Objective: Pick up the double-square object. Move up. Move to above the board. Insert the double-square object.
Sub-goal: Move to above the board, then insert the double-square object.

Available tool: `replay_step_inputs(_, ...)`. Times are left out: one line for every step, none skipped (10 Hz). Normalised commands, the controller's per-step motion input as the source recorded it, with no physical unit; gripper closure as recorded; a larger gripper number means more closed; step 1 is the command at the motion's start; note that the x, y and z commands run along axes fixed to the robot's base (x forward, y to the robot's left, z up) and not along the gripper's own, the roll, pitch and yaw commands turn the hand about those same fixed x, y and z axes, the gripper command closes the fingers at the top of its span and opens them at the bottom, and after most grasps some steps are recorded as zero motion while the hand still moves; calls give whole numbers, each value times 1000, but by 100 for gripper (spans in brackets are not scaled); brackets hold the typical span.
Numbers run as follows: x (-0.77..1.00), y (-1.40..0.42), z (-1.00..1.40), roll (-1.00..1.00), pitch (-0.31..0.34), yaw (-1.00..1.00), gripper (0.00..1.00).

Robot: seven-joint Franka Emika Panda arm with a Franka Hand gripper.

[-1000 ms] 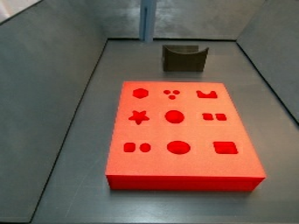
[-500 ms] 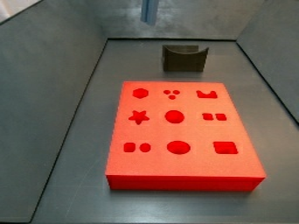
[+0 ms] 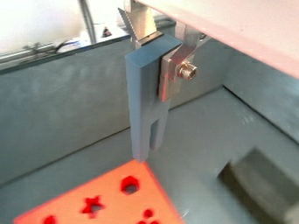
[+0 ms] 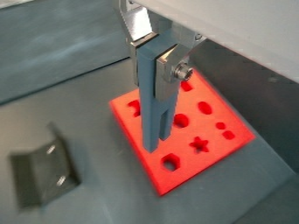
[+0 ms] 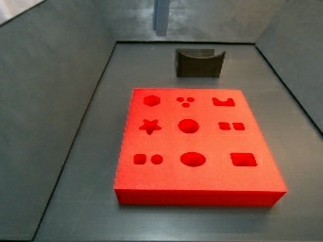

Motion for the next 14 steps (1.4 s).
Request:
replay_step_inputs(-11, -999, 180, -23, -56, -1000, 100)
replay_step_inputs(23, -607, 102, -29, -17, -777, 100)
replay_step_inputs(68, -217, 29, -34, 31, -415, 100)
replay_step_inputs(74, -93, 10, -41, 48, -228, 100)
replay_step_inputs(391, -54, -226, -143, -71, -646, 100)
replay_step_inputs(454, -60, -211, -150, -63, -597, 100)
replay_step_inputs(483, -54, -191, -161, -60, -574, 100)
replay_step_inputs(531, -63, -189, -160, -50, -537, 100)
replay_step_inputs(577, -80, -209, -147, -33, -506, 100)
replay_step_inputs(583, -83, -211, -144, -23, -500, 100)
replay_step_inputs(514, -86, -240, -123, -7, -563, 100)
replay_step_inputs(457, -97, -314, -84, -11, -614, 100)
replay_step_inputs(163, -77, -323, -50, 0, -866, 100)
replay_step_inputs(80, -83, -400, 0, 0, -943, 100)
